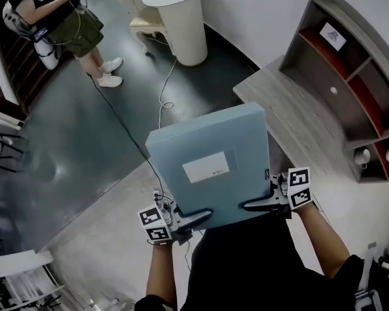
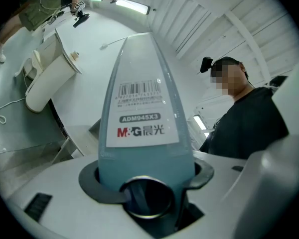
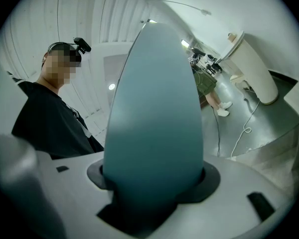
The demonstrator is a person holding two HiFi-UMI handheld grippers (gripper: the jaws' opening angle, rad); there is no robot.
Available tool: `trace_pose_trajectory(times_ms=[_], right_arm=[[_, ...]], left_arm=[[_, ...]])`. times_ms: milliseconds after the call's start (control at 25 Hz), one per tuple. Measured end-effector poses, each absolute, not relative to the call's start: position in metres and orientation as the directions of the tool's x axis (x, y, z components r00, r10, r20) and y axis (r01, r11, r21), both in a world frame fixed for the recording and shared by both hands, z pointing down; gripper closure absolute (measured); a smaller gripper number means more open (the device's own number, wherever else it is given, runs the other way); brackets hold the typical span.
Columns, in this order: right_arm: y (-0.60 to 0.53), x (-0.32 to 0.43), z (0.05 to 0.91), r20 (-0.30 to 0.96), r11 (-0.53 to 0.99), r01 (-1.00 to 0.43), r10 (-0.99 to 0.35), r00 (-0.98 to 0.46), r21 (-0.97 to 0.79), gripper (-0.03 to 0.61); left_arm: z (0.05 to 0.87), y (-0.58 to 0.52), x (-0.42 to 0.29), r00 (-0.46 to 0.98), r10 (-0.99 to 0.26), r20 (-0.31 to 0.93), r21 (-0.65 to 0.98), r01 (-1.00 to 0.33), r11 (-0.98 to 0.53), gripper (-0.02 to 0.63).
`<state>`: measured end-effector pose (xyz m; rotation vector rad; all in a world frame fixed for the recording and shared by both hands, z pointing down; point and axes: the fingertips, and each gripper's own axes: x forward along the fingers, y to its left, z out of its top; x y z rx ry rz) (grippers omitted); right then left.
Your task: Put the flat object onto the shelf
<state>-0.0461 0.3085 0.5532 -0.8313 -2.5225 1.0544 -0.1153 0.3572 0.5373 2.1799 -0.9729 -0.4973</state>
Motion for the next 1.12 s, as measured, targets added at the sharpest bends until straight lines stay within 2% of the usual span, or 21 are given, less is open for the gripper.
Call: trace_pose_trajectory(times_ms=[680,1120], right_arm=[[0.070,-0.068,0.550,0.008,0.619,0.308,0.453,-0.892,-0.722,0.301],[-0.016,-0.061,0.553,-0.002,0.653,0.266,0.376,-0.927,-0.709,0.300]], left_arm=[[0.531,0.106,-0.144,0.765,-0.643,-0.025,0.721,-0.432,-0.542,0.327],[0.532,0.016,-0.140,0.796,-0.605,-0.005,0.708,-0.425,-0.564,0.328]])
